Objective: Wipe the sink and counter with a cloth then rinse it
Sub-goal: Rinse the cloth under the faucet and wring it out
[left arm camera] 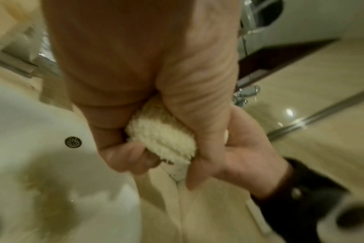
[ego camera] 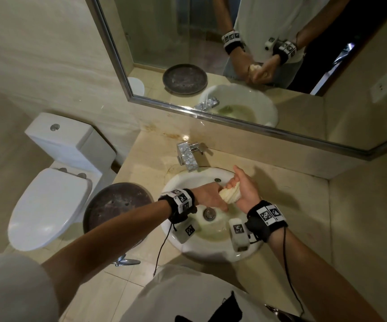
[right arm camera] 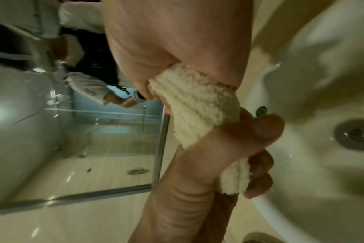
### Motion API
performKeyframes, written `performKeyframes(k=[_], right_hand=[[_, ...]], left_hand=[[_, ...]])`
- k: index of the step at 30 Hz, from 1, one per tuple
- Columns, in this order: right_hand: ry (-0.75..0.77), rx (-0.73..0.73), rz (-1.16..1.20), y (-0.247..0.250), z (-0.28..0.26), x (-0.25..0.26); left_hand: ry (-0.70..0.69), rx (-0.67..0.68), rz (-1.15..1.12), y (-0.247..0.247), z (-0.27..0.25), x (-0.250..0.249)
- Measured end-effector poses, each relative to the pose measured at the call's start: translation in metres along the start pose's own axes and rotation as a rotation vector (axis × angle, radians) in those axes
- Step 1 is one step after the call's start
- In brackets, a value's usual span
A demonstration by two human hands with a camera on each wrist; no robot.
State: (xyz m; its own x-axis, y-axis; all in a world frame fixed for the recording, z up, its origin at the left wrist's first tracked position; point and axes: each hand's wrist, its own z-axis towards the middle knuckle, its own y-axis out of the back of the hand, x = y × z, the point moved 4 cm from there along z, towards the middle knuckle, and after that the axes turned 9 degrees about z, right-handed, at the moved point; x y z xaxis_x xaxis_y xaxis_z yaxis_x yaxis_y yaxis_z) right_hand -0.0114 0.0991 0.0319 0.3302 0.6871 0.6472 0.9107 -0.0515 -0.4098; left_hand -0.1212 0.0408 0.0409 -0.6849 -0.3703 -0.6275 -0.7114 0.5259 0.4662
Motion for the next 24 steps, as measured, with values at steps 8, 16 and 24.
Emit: performKeyframes(k=[8, 16, 24], right_hand=[[-0.032, -0.376, 0.000, 0.020, 0.043, -0.024], [-0.082, -0.292, -0.256, 0.025, 0.047, -0.027], [0.080, 0.101, -0.487, 0.017, 0.032, -0.008]], left_hand=[[0.004, -0.331, 0.517, -0.011, 0.020, -0.003], [-0.003, -0.267, 0.510, -0.019, 0.022, 0.014], [-0.106, -0.024, 0.186, 0.002, 0.006, 0.018]])
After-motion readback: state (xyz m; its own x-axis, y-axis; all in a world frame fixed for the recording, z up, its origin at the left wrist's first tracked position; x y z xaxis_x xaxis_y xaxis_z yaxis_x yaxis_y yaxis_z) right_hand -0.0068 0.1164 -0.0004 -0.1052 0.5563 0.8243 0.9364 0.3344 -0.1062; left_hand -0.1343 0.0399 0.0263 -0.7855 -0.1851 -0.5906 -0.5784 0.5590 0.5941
